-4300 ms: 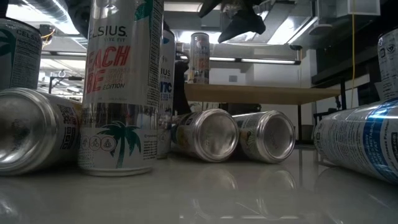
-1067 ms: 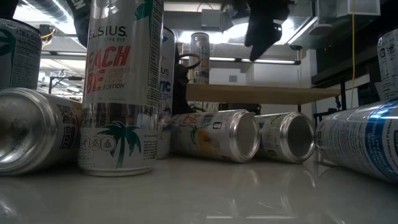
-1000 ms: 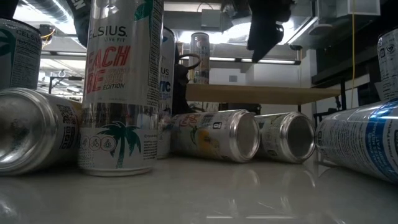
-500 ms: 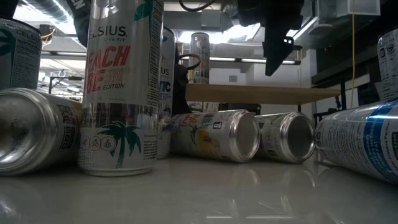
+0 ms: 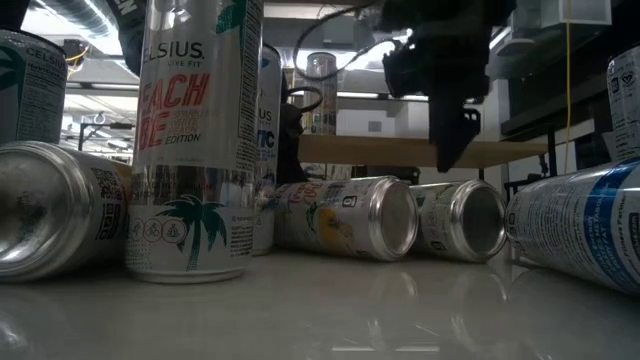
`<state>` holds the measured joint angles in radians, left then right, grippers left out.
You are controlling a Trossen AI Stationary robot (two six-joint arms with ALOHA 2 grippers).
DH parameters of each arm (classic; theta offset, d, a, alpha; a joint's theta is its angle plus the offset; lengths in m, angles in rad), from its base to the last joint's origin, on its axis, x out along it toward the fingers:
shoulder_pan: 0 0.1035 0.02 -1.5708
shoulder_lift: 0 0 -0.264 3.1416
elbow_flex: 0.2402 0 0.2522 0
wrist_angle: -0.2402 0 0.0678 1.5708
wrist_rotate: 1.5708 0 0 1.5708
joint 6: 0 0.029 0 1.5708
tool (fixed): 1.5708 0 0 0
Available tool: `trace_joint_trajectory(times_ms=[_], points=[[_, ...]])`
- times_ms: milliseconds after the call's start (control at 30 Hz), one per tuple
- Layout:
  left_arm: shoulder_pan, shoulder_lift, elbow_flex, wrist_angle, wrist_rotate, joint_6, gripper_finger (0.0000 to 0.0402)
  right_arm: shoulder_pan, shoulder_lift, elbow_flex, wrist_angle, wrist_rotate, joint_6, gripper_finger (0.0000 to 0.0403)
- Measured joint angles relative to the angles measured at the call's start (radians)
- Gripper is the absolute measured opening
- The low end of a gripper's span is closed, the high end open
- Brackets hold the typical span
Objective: Place canned beverage on shelf
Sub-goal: Put the right orange soda can on the shelf aligned with the other orange soda cans
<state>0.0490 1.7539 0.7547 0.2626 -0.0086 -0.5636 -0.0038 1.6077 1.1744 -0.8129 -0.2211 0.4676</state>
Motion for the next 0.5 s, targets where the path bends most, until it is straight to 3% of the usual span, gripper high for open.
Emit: trace_joint_trajectory(times_ms=[233, 500], points=[[-0.012, 0.000, 0.000, -0.001, -0.014, -0.002, 0.0247, -0.004, 0.000, -0.079, 0.142, -0.019, -0.001, 0.0340], [-0.031, 0.000, 0.001, 0.000, -0.036, -0.002, 0.0247, -0.003, 0.000, -0.117, 0.179, -0.035, -0.030, 0.0340]])
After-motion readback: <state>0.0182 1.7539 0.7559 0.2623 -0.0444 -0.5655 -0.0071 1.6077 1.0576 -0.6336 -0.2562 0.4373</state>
